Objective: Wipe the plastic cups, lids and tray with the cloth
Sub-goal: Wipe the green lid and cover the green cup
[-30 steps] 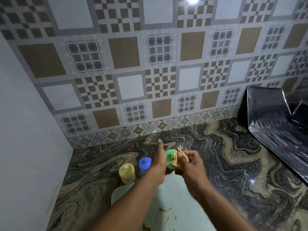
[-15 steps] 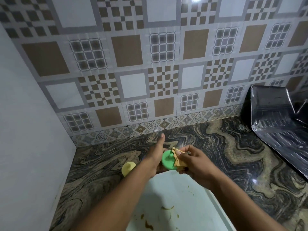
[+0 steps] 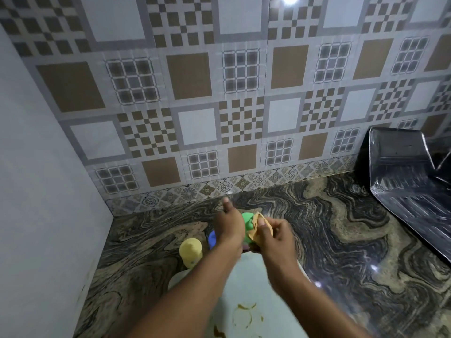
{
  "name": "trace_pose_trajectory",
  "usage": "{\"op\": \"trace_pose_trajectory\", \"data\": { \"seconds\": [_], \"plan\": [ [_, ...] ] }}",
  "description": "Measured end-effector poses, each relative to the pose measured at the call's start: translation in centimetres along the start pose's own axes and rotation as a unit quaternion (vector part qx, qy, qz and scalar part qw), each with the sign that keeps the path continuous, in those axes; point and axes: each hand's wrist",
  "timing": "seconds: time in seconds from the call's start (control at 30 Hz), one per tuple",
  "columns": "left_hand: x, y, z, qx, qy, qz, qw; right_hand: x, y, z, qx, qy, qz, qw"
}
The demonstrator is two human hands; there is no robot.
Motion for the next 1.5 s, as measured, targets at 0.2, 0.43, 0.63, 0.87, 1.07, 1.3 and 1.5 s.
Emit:
{"op": "trace_pose_trajectory", "data": {
  "seconds": [0.2,0.43,0.63,0.87,1.07,1.3,1.5],
  "plan": [
    [1.0,0.0,-1.4,0.165,-0.054,-0.112,0.978,1.9,0.5,-2.0,0.065,-0.006,0.045,0.997],
    [0.1,-1.1,0.0,-0.018,0.002,-0.007,1.0,-1.0,-0.7,1.0,-0.037,-0.039,-0.034,0.998],
    [3.1,2.3,-1.3,0.184,0.004,-0.072,0.98,2.9,0.9,-3.3,0.136,-0.034,0.084,0.987],
    [1.6,0.1,-0.2,-0.028,0.043,-0.014,0.999,-0.8,-0.1,0.6,-0.042,0.008,-0.021,0.999],
    [3.8,1.0,-3.2,0.19,0.168,0.294,0.921,1.8,1.7,-4.1,0.039,0.037,0.041,0.998],
    [4.2,1.6,-3.1,0.203,0.272,0.342,0.876,0.7,1.4,-4.3,0.054,0.0,0.064,0.996],
    [5.3,2.0,-2.7,0.159,0.251,0.319,0.9,0.3,2.5,-6.1,-0.015,0.08,0.089,0.993]
  ]
}}
Point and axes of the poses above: each hand's wrist, its own y-axis towards the middle knuckle, its own z-axis out of the palm, x = y × z, and after that the axes turned 11 degrees about x, right-handed
